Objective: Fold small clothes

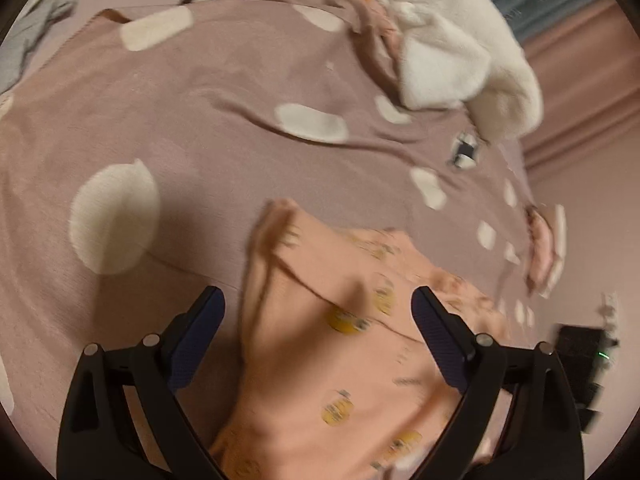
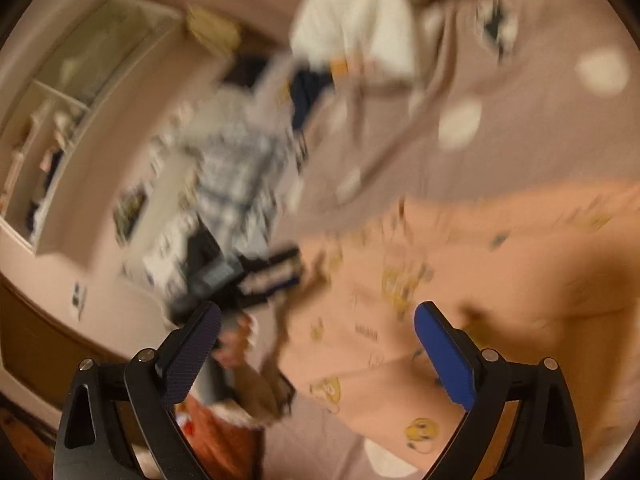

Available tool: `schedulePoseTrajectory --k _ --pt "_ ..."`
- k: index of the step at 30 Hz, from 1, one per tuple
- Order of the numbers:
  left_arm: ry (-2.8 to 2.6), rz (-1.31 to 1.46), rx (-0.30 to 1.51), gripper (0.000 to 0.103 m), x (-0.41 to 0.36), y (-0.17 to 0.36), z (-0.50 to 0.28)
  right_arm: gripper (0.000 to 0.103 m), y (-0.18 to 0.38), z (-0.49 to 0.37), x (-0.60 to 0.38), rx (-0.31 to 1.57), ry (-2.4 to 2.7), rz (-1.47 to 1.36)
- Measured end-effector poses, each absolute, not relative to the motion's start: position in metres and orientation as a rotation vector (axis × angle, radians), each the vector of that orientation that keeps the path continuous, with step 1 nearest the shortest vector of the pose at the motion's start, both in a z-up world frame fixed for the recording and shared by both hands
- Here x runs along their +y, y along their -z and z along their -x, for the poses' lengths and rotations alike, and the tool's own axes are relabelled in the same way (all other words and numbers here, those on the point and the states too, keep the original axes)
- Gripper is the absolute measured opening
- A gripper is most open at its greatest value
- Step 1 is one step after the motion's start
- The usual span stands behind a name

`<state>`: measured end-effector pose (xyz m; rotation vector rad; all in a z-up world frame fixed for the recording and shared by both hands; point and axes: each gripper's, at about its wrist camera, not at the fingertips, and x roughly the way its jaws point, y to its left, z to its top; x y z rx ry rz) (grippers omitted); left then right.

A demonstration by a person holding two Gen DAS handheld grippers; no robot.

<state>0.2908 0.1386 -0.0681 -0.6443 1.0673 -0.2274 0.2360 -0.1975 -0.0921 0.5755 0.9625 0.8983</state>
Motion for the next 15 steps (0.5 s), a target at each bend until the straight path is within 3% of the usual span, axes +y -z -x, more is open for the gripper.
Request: schedulePoseTrajectory --k 3,12,15 --pt "0.279 0.73 1.023 0.095 0.147 0.051 -0.28 0.097 0.113 -0.243 -0.172 1.092 -0.838 -0.57" --pt "0.274 0.842 0.945 0.1 0.178 0.029 -0.263 0.097 0.076 -0.261 -0.134 1.101 -0.641 -0.426" --pt "0.158 0.829 0.999 0.1 0.19 0.037 -0.262 0.097 0.081 -0.266 -0.127 1.104 -0.742 -0.453"
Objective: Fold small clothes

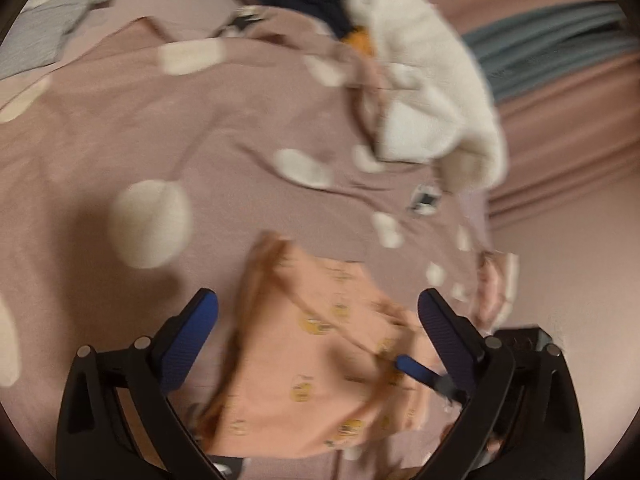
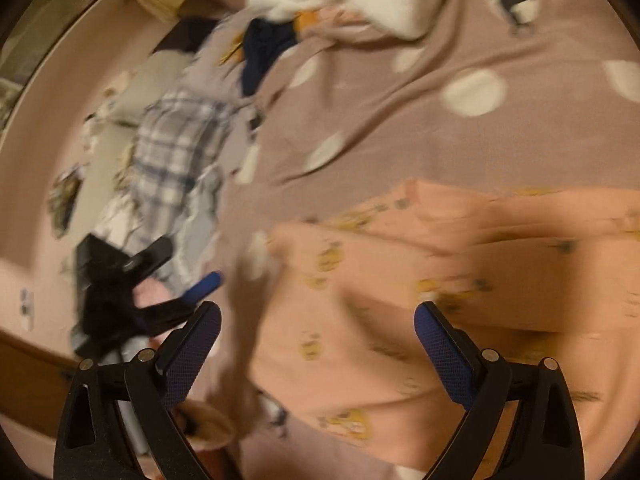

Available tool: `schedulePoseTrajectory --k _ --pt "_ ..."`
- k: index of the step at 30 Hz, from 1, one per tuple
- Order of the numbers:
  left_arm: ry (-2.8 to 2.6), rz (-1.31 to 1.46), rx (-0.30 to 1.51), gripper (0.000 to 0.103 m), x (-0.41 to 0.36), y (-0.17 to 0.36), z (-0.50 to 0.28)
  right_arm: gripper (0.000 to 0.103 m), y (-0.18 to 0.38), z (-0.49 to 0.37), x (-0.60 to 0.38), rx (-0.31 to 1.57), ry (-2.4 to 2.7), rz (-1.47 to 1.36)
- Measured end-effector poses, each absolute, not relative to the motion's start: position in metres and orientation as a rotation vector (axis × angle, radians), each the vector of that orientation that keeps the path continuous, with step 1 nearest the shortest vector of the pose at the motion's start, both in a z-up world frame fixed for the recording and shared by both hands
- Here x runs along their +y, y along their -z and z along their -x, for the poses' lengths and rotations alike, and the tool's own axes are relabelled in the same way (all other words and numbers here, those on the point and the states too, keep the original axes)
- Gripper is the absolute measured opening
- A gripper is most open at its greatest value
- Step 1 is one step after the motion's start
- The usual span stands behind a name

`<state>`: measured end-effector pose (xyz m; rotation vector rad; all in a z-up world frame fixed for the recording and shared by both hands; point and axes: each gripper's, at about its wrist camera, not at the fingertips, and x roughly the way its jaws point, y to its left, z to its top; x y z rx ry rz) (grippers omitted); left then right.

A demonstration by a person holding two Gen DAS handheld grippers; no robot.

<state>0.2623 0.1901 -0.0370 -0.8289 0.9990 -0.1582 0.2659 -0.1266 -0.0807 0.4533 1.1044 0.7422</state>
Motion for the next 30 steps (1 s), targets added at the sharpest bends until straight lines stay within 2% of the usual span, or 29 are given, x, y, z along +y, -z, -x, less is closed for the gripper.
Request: schedulePoseTrajectory --k 2,5,10,17,22,25,30 --pt "0.081 0.806 1.035 0.1 0.195 0.036 -0.263 0.097 0.099 -0.264 -0.124 1.132 -0.782 -0.456" --pt "0.041 0.852 0.958 0.1 0.201 0.022 -0.252 0.097 0.124 -0.27 -0.127 1.199 -0.72 -0.418" --pt "0.11 0.927 0.872 0.101 0.167 -0.013 -0.241 0.097 0.121 -0.273 -0.147 1.173 -0.717 -0.507" --pt "0.139 0.641 0.868 0.101 0.091 -0.052 -0.237 0.097 0.122 -0.269 -0.148 1.195 -0.734 -0.469" --pt "0.099 0.408 0.787 0.101 0.084 -0.033 -0.226 0.097 0.13 -0.271 -0.128 1.257 -0.829 -0.374" --pt "-0.054 0.276 0.783 0.101 0.093 0.001 -0.226 0.097 0.132 -0.283 -0.143 1.205 -0.789 -0.479" --pt "0.005 0.268 0.779 0.101 0.113 0.035 -0.235 0.098 0.117 -0.286 -0.193 0.876 -0.691 -0.72"
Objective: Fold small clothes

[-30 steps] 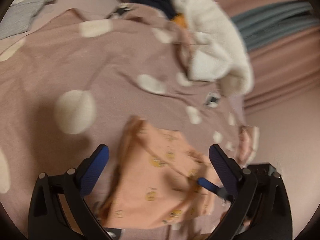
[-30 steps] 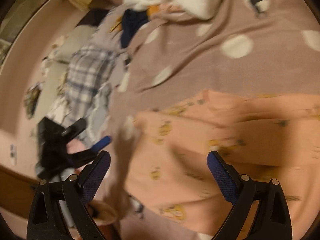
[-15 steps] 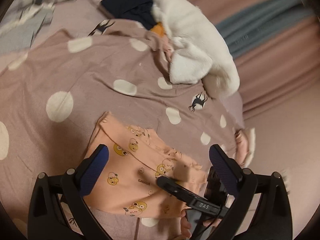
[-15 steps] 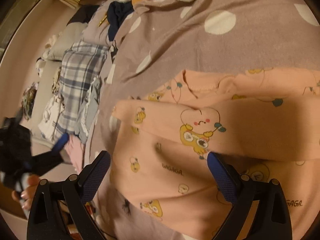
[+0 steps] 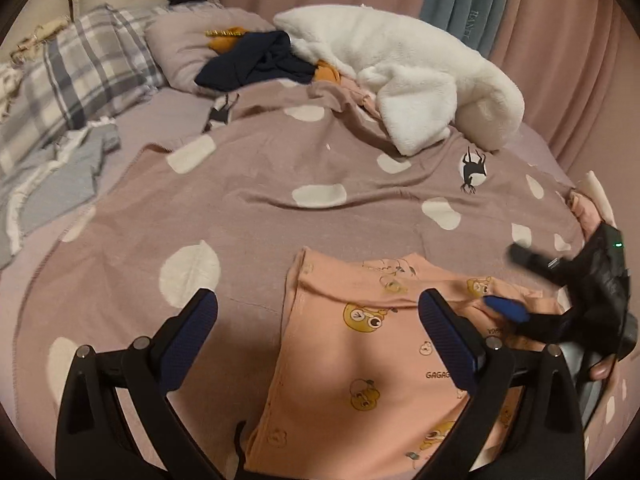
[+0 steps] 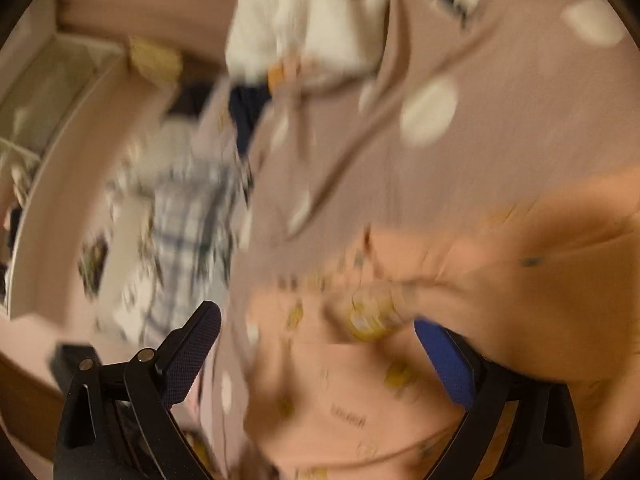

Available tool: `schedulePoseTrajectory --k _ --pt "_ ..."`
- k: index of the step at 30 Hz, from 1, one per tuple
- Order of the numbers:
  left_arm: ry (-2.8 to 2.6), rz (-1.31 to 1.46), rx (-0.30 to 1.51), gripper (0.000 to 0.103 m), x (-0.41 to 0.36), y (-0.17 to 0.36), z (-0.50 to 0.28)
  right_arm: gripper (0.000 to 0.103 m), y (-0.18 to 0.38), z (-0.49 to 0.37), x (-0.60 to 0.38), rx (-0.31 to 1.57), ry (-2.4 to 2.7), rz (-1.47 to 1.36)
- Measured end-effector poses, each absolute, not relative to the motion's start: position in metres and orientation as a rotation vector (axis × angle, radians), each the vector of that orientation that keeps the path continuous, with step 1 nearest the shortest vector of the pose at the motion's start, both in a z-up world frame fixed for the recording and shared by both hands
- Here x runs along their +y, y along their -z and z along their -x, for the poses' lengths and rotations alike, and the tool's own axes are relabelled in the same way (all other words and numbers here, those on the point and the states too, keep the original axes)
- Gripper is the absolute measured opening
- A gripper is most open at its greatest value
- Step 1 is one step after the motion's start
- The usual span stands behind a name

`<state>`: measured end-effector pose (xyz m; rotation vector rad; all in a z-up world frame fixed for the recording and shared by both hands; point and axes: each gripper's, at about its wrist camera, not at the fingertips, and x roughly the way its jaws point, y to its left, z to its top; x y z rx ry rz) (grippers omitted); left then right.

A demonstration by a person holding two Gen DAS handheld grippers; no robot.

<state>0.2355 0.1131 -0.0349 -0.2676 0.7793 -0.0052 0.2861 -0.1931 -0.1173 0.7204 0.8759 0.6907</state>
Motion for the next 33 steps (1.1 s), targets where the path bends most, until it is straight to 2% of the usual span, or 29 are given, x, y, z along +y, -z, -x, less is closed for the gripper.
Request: schedulePoseTrajectory --k 4,13,17,24,29,33 --pt "0.003 0.302 0.77 0.101 0.124 0.041 -0.235 0.102 0.105 -0.277 -0.204 0.794 -0.649 -0.74" --pt "-0.13 0.256 0.792 0.1 0.138 0.056 -0.239 0.102 0.102 -0.257 -0.104 1.012 -0.929 -0.364" --pt "-0.234 0.345 0.785 0.1 0.169 0.06 -0.241 0.102 0.114 -0.279 -0.077 1.115 -0.956 -0.412" --pt "-0.074 0.576 0.81 0.101 0.204 0.059 -0.24 0.102 0.108 -0.333 -0.065 1.078 -0.843 -0.614" --pt "-0.075 0.563 0.832 0.101 0.202 0.058 -0.241 0.102 0.094 -0.315 -0.085 1.03 -0.77 -0.619" --pt "-0.012 0.61 0.86 0.101 0.204 0.061 -0.242 0.102 0.107 -0.28 -0.076 1.155 -0.849 -0.511"
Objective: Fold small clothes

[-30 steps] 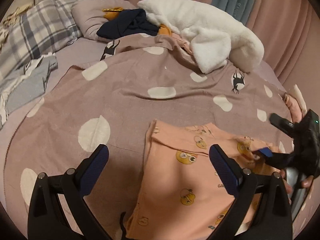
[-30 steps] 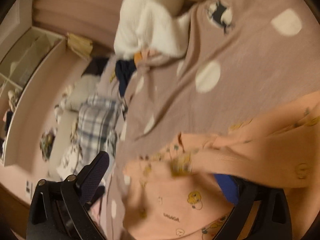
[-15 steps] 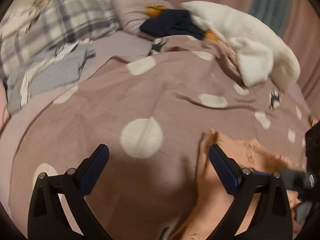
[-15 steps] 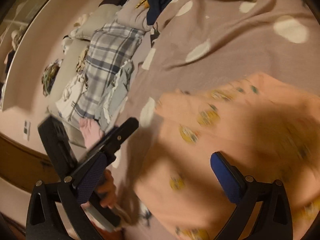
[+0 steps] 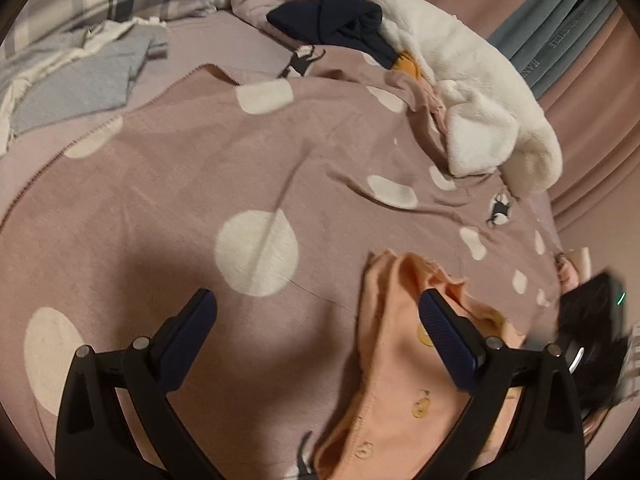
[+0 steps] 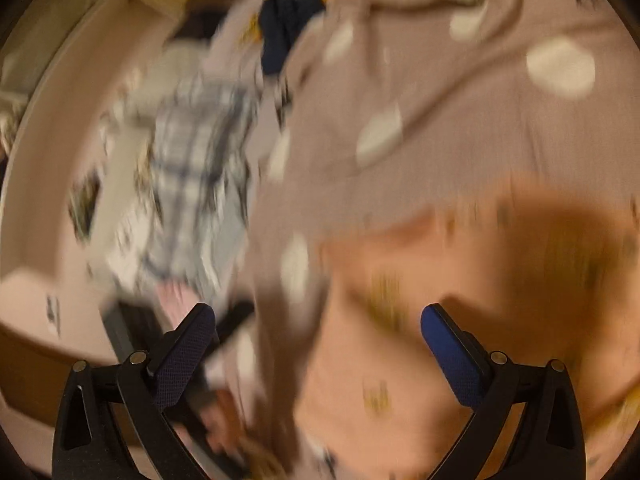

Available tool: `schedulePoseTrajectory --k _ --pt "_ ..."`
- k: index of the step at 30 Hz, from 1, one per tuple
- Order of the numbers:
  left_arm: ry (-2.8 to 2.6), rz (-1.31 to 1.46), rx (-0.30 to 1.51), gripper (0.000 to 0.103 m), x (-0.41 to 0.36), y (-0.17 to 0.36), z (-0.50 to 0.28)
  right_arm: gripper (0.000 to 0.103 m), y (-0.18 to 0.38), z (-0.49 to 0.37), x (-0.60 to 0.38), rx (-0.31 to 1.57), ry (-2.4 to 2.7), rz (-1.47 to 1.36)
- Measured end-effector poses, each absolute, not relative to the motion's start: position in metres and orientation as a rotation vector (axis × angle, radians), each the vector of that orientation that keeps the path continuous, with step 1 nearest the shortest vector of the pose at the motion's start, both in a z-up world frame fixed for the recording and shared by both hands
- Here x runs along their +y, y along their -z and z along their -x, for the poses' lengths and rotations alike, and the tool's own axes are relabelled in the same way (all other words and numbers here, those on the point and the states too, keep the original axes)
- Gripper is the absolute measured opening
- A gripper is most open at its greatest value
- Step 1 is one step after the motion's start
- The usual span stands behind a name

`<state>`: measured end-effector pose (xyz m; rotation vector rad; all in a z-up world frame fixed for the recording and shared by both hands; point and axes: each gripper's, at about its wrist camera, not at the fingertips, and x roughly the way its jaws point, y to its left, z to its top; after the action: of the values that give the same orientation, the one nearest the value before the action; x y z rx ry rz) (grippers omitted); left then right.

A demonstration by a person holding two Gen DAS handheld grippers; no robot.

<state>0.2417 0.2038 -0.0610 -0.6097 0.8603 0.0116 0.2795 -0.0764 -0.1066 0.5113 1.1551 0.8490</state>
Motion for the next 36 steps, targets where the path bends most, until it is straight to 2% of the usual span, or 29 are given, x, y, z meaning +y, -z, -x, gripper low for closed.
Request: schedulePoseTrajectory --k 4,11,14,16,23,26,31,36 --pt "-0.013 0.565 0.862 0.101 0.2 0.059 -0.24 0.102 0.133 -0.288 -0.065 1.193 -0.839 -0.491" --pt "-0.021 0.558 0.872 0.101 0.198 0.067 -0.244 0.102 0.095 -0.352 -0.123 0.908 -0.634 -0.721" --pt "-0.038 0.513 0.928 0.101 0.19 0.076 -0.25 0.102 0.073 -0.317 -0.152 0.877 -0.628 -0.69" --pt "-0.025 0.485 0.956 0.101 0.183 0.078 -0.251 0.102 0.075 -0.282 -0.165 0.933 -0.617 -0.625" --pt "0.241 0.579 1.121 0.101 0.153 0.089 -0.228 0.102 0.139 -0.152 -0.224 1.088 -0.463 -0.673" --pt "0.278 0.573 1.203 0.101 0.143 0.099 -0.2 0.102 0.158 -0.124 -0.255 1.078 -0.425 -0.75" --pt "0.293 0.595 1.21 0.102 0.142 0.111 -0.151 0.102 0.167 -0.114 -0.275 0.999 -0.455 -0.9" --pt "0.253 0.705 1.084 0.102 0.139 0.115 -0.152 0.102 0.171 -0.13 -0.273 0.96 -0.455 -0.961"
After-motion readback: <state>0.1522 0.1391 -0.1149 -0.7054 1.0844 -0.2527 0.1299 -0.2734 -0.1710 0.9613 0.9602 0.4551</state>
